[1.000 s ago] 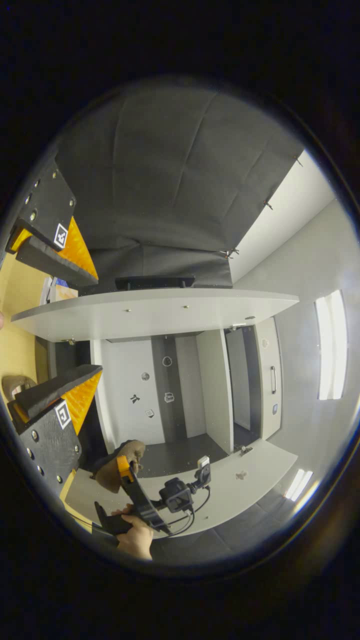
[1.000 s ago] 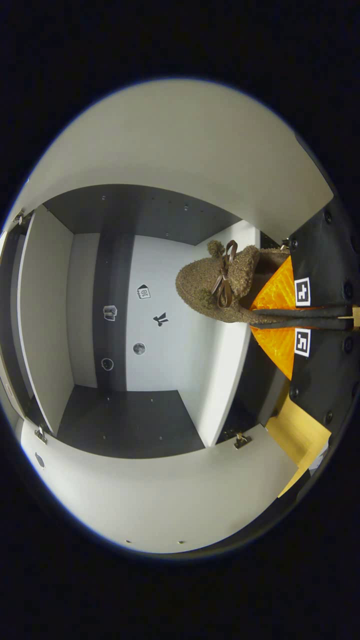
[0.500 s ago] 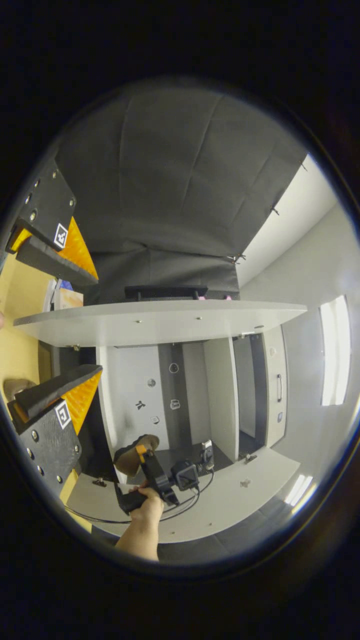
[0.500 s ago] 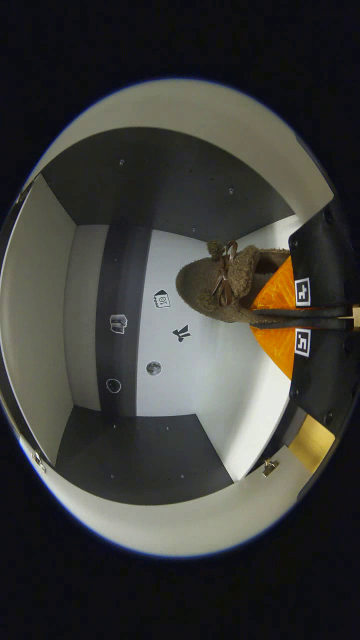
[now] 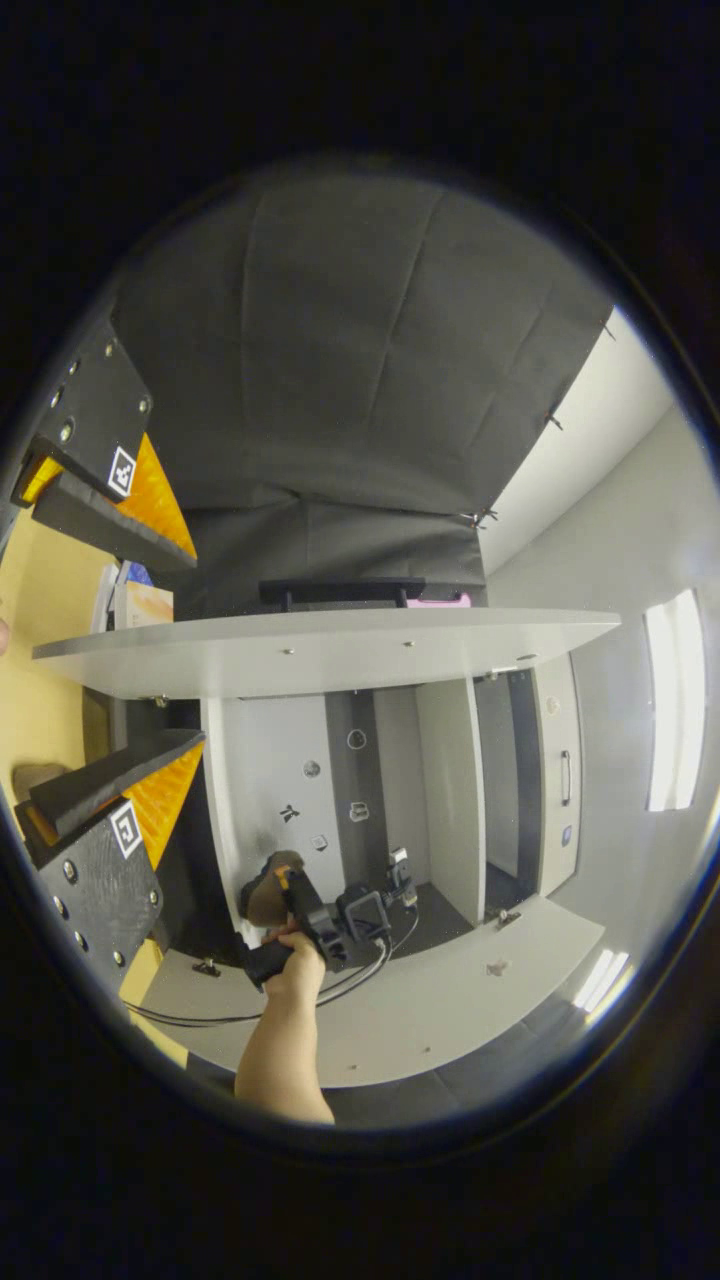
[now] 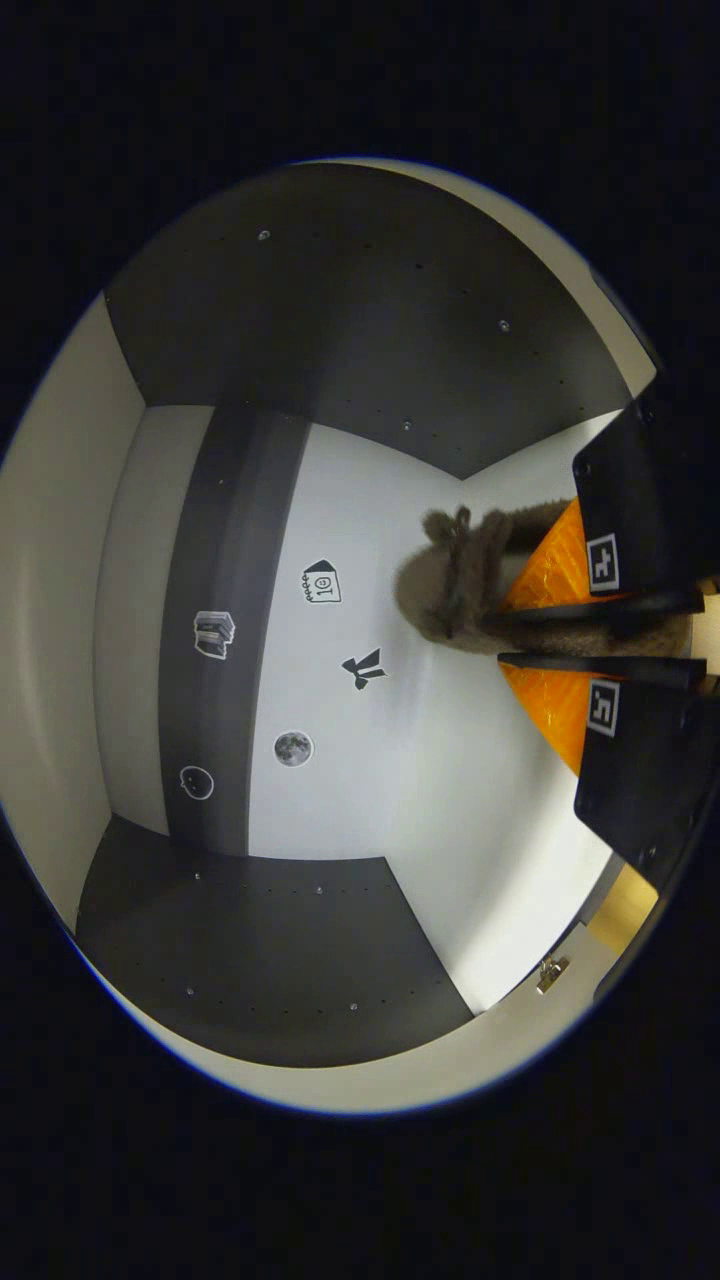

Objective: Grab one shoe with the right hand and put it into the shoe cabinet, grab the other shoe with the left hand and put it into the shoe cabinet; then close the right door with the right hand and the left door with the left hand.

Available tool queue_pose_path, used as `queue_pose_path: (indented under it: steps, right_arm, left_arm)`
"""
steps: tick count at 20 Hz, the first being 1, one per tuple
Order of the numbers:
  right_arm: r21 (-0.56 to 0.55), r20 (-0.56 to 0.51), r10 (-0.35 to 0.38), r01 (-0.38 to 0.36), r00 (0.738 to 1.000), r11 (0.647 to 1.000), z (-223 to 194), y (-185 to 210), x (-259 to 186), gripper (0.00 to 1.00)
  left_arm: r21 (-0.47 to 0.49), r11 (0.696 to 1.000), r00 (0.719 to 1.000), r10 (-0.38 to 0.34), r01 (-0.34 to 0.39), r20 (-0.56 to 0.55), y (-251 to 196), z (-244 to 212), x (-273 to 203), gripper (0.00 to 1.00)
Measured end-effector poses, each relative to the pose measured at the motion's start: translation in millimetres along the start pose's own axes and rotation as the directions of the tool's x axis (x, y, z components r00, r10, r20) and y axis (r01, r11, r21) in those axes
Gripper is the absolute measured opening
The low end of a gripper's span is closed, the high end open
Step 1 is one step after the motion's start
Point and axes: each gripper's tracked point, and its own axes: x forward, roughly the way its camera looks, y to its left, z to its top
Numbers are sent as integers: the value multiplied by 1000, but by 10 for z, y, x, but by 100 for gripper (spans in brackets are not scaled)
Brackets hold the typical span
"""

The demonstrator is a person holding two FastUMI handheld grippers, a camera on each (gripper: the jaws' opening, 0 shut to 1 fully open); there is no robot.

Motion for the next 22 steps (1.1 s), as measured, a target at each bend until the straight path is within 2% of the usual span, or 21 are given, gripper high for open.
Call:
queue_pose_path:
  steps: [1,2,3,7,14,17,22]
  right_arm:
    - [-12,14,-13,13,1000,1000,36,-15,-3,29]
    - [-24,32,-21,22,999,999,68,-26,-58,41]
    - [-26,52,-22,23,998,999,112,-24,-114,58]
    - [23,135,-29,26,990,999,233,-83,-477,98]
    - [48,269,-25,13,963,999,245,-230,-1340,97]
    - [61,288,-22,5,957,998,142,-288,-1654,97]
    - [60,335,-4,-17,942,998,-15,-300,-2101,97]
  left_arm:
    - [0,1000,1000,-3,3,-1,-6,-6,-1,86]
    - [-2,1000,1000,-8,8,-2,-17,2,-3,86]
    - [-2,1000,1000,-16,16,-3,-29,2,-14,100]
    - [4,998,998,-59,59,-5,-132,-21,-62,100]
    - [-21,985,984,-173,172,-38,-323,-83,-107,100]
    - [-44,971,969,-239,237,-66,-423,-120,-185,100]
    - [-83,947,937,-320,311,-140,-571,-440,-113,100]
